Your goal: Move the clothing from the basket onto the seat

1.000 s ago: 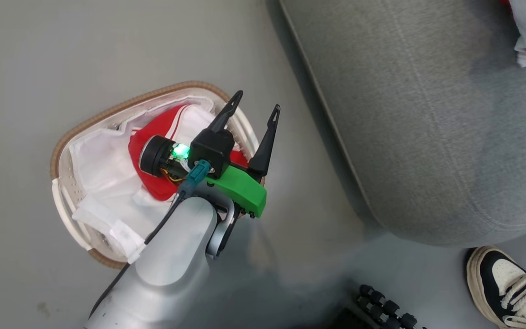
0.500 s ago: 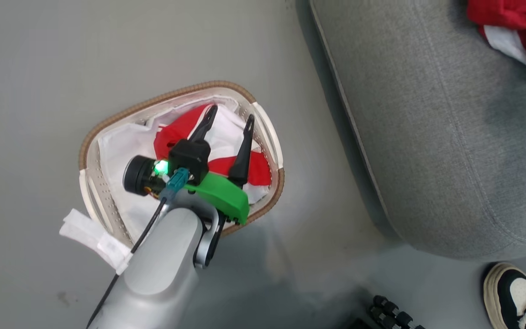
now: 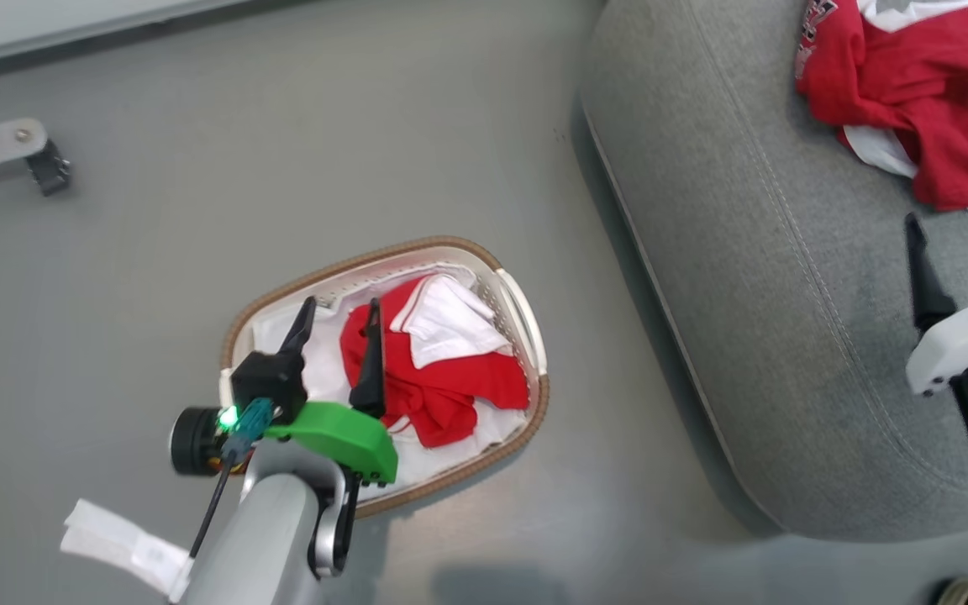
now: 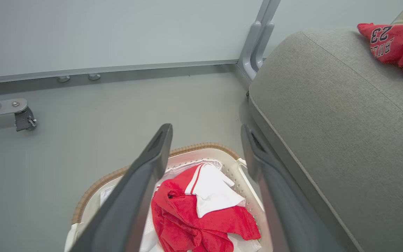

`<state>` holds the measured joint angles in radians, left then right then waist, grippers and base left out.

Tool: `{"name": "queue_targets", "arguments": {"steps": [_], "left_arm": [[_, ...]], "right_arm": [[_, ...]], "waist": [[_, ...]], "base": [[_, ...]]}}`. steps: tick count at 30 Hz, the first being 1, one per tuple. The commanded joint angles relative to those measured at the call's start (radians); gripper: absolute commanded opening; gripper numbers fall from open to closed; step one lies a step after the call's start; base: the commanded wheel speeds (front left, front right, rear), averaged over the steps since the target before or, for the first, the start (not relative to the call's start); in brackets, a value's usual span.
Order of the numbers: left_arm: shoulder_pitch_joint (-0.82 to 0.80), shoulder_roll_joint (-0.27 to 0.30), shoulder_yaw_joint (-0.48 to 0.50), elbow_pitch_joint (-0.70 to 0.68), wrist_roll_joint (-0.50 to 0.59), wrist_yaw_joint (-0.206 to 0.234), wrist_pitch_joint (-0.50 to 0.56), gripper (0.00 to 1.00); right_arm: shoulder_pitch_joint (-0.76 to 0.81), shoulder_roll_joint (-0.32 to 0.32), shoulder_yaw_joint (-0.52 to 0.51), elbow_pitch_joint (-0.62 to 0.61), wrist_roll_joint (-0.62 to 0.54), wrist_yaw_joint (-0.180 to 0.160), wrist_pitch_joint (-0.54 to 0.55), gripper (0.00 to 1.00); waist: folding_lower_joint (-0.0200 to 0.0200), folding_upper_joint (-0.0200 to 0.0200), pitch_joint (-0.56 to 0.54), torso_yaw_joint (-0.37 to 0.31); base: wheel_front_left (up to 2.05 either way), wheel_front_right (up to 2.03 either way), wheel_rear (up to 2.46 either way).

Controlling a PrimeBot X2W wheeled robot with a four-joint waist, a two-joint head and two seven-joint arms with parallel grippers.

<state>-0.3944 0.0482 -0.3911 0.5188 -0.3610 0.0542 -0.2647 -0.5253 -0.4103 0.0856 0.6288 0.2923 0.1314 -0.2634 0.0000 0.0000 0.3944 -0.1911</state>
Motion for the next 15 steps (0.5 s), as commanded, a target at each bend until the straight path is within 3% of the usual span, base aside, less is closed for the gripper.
{"name": "queue_targets", "arguments": {"steps": [1, 9, 15], "left_arm": [[0.04, 0.005, 0.025, -0.01, 0.007, 0.012, 0.001, 1.0], [0.143, 0.005, 0.141, -0.051, 0.034, 0.033, 0.001, 1.0], [0.211, 0.004, 0.199, -0.08, 0.092, 0.014, 0.001, 1.0]], "right_arm": [[0.039, 0.013, 0.005, -0.024, 0.009, -0.001, -0.002, 1.0], [0.149, 0.09, 0.03, -0.15, 0.02, -0.001, -0.002, 1.0], [0.215, 0.156, 0.027, -0.222, -0.001, -0.001, -0.002, 1.0]], "waist": [[0.0, 0.0, -0.082, 0.076], [0.0, 0.0, -0.16, 0.173], [0.0, 0.0, -0.21, 0.214]], "base": [[0.0, 0.0, 0.0], [0.0, 0.0, 0.0], [0.0, 0.0, 0.0]]}}
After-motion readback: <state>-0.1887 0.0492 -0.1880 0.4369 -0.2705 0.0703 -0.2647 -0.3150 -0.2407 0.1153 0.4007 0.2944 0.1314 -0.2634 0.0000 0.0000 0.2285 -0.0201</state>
